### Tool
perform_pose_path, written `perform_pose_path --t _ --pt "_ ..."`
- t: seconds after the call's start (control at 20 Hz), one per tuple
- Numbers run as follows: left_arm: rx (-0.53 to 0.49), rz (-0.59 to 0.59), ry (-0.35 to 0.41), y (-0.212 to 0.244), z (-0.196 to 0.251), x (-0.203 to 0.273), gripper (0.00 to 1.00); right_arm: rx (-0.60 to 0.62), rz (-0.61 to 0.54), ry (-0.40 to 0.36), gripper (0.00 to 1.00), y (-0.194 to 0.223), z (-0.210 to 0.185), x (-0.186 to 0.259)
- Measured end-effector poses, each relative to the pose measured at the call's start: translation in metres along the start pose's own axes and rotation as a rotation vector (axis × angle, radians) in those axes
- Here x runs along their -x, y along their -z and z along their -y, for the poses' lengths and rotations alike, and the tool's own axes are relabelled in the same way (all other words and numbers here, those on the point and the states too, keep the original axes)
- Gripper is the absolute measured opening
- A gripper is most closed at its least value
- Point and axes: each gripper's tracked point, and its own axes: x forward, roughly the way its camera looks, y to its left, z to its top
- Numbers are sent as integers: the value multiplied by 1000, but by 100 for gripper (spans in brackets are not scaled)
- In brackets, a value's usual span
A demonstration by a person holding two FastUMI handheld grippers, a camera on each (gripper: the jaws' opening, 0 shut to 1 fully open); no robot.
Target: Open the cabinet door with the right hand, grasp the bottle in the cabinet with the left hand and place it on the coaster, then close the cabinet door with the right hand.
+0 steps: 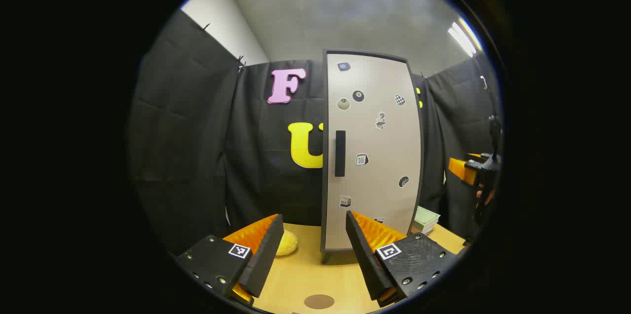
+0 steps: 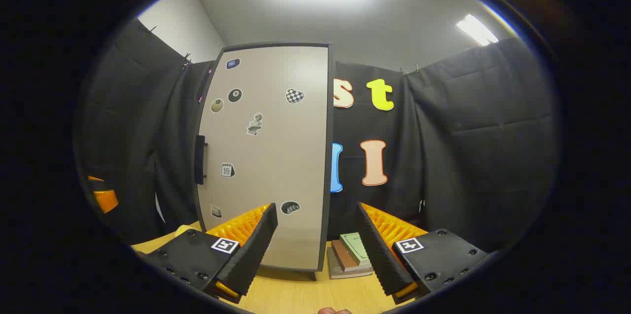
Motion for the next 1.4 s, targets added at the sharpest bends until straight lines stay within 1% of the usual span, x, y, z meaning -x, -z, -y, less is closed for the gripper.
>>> perform_pose_path --t 0.05,0.1,0.15,0.2,0.25,0.3,0.35,0.4,0.45,0.55,0.6,0.65,0.7,0.8,0.85,0.9,1.05,1.2,1.4 --pt "8 -5 7 1 2 -1 74 0 -13 0 99 3 0 -1" --pt "19 -10 15 3 6 -7 74 -2 -22 4 97 5 0 -1" --pt "28 -14 20 7 10 -12 74 -4 -30 9 99 8 2 -1" --pt "35 -24 22 12 12 -19 74 -5 -38 17 97 11 4 -1" --pt "41 -42 24 18 13 -24 74 -6 -49 24 97 15 6 -1" --pt "46 -61 26 25 14 -27 72 -4 -62 28 100 20 8 -1" --pt "50 -79 31 32 16 -31 75 0 -73 33 100 24 10 -1" --pt "54 -97 35 38 19 -33 74 8 -82 42 97 29 13 -1" --pt "56 -111 41 43 22 -37 74 16 -90 49 100 33 17 -1" --pt "54 -133 55 50 30 -42 75 21 -113 53 100 41 21 -1" --pt "50 -137 58 52 34 -46 75 22 -124 50 97 43 23 -1" --pt "46 -139 59 54 36 -51 75 24 -127 50 100 43 25 -3" --pt "41 -146 59 56 39 -54 75 24 -126 47 100 42 26 -4" --pt "18 -145 56 54 41 -57 75 26 -127 25 100 38 20 -10" --pt "4 -133 48 51 38 -56 75 27 -124 13 97 35 15 -12" --pt "-6 -126 36 50 34 -53 75 28 -121 -2 97 32 9 -16" --pt "17 -121 4 53 20 -37 75 28 -106 -65 99 19 -17 -24" --pt "31 -127 -50 64 -6 -15 75 8 -85 -150 100 6 -49 -31" --pt "7 -167 -131 82 -42 15 75 -3 -69 -213 99 -8 -84 -42"
